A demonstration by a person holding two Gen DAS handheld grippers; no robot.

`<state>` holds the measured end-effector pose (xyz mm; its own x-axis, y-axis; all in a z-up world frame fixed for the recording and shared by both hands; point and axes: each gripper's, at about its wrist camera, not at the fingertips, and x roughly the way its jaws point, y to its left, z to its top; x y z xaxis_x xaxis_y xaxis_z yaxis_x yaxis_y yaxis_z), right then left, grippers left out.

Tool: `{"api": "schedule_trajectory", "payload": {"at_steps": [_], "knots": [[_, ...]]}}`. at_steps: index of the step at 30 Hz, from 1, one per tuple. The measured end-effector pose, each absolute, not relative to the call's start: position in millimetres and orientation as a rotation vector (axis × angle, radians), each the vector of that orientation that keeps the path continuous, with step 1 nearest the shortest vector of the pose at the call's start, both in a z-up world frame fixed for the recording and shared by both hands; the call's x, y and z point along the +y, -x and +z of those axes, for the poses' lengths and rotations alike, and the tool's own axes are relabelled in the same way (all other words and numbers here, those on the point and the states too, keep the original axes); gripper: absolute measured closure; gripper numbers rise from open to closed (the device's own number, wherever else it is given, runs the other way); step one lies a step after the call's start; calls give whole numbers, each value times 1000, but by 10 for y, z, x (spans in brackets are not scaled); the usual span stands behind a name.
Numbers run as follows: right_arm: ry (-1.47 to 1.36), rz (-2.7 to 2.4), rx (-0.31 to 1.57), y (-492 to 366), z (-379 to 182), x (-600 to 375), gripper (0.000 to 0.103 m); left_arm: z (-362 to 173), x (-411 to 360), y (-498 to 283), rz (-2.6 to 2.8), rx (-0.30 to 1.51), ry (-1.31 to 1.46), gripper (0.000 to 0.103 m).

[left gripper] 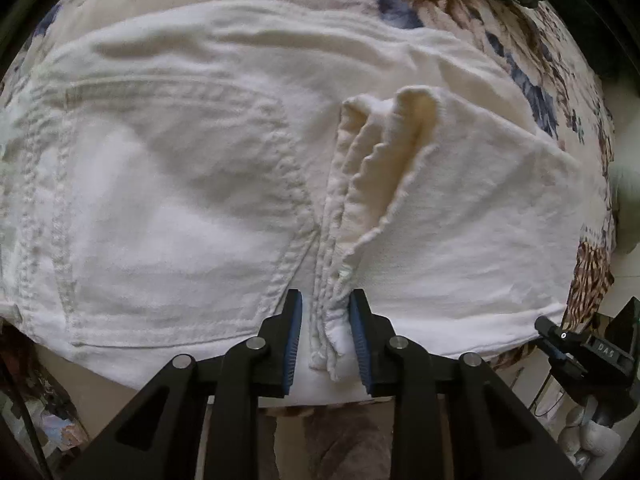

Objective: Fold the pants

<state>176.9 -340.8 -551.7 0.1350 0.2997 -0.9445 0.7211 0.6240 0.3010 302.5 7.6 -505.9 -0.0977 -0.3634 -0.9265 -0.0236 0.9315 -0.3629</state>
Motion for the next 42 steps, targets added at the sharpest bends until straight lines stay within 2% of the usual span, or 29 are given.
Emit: {"api": "schedule_trajectory", "payload": {"at_steps": [2,4,5,6,7,8,9,12,15,17,21,23,25,30,38,42], "knots": [[-889,-368,1479,-1844,-5434,-3377,78,-4938,140,-3078,-282,1634,328,73],[-808,-362,1507,-1952,-5322,-3267,66,-4795,290,-3106,-289,1577,349,72],[-754,-359,1516,-2011,-5245,-3191,51,-4704,389,-3096,-283,1536,371,70],[-700,-344,1516,-2074,-5152,-3086,40,-4647,505,-3063,-270,1509,392,55],[-658,-334,1515,-2094,-5082,-3012,36,-4619,657,-3036,-242,1494,426,25],[-593,-316,1514,-2176,-5002,-2880,33,-4636,798,-2990,-218,1484,458,12],[-551,-301,1512,-2252,-4955,-2767,32,-4636,974,-2997,-186,1460,501,4],[-471,-249,1497,-2469,-4889,-2473,30,-4643,1405,-2795,-33,1371,625,4],[-441,-199,1510,-2668,-4946,-2197,30,-4828,2032,-2447,143,1280,900,4],[-427,-172,1523,-2816,-5031,-2004,30,-5117,2411,-2149,248,1192,1175,4],[-366,-141,1558,-2984,-5190,-1691,30,-5606,2610,-1993,319,1104,1396,6],[-356,-126,1580,-3050,-5284,-1572,30,-5736,2622,-2061,317,1071,1415,13],[-335,-122,1593,-3051,-5339,-1505,30,-5677,2662,-2104,318,1054,1378,34],[-318,-124,1626,-3078,-5503,-1349,30,-5478,2621,-2084,314,1040,1224,58],[-308,-103,1662,-3091,-5611,-1223,29,-5168,2565,-2112,325,995,1028,61],[-317,-101,1674,-3096,-5674,-1194,30,-5466,2552,-2332,302,1035,1015,59]]}}
